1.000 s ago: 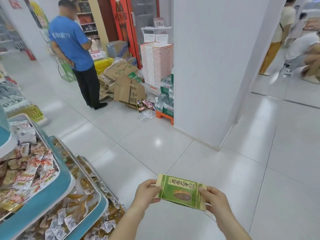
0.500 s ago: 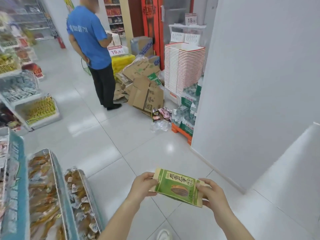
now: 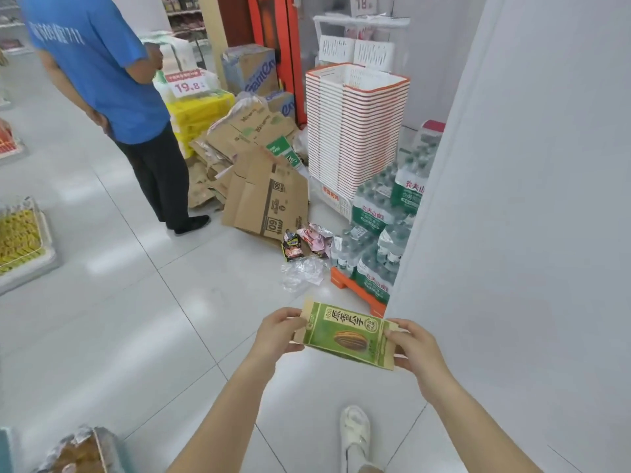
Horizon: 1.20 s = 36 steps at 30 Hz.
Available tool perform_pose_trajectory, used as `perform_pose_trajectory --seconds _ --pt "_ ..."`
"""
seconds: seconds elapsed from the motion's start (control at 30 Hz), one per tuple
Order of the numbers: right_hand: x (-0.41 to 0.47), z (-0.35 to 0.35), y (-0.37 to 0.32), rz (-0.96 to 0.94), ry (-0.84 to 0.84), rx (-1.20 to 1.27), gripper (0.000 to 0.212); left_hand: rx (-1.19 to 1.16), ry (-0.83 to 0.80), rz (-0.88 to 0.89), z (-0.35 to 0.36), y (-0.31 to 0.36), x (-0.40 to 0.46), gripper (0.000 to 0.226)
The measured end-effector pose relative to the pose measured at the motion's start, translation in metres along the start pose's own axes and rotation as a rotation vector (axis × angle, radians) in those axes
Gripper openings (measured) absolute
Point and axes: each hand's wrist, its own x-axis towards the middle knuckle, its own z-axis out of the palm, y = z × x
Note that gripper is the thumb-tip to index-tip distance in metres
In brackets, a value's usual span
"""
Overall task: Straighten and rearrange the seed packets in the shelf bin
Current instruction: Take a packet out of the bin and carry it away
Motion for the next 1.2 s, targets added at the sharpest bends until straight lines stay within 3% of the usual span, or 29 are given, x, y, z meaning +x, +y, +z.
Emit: perform_pose_trajectory --seconds 0.6,0.83,0.97,1.13,1.2 --pt "0.445 0.105 -0.258 -0.034 0.087 -0.003 0.023 0.055 0.015 0.102 0.014 0.292 0.444 0.013" --pt "0.578 0.145 -0.351 -0.051 0.241 0.131 0.021 0.161 -0.155 0.174 0.02 0.427 0.611 0.007" --pt "0.637 0.146 -0.398 -0.083 0.348 0.157 0.022 0.273 -0.3 0.22 0.04 0.496 0.683 0.024" --pt "0.708 0.131 -0.458 -0.147 0.439 0.142 0.023 0.247 -0.402 0.265 0.078 0.56 0.755 0.048" --pt "0.738 0.123 -0.484 -0.191 0.472 0.134 0.026 0.215 -0.362 0.315 0.093 0.584 0.781 0.04"
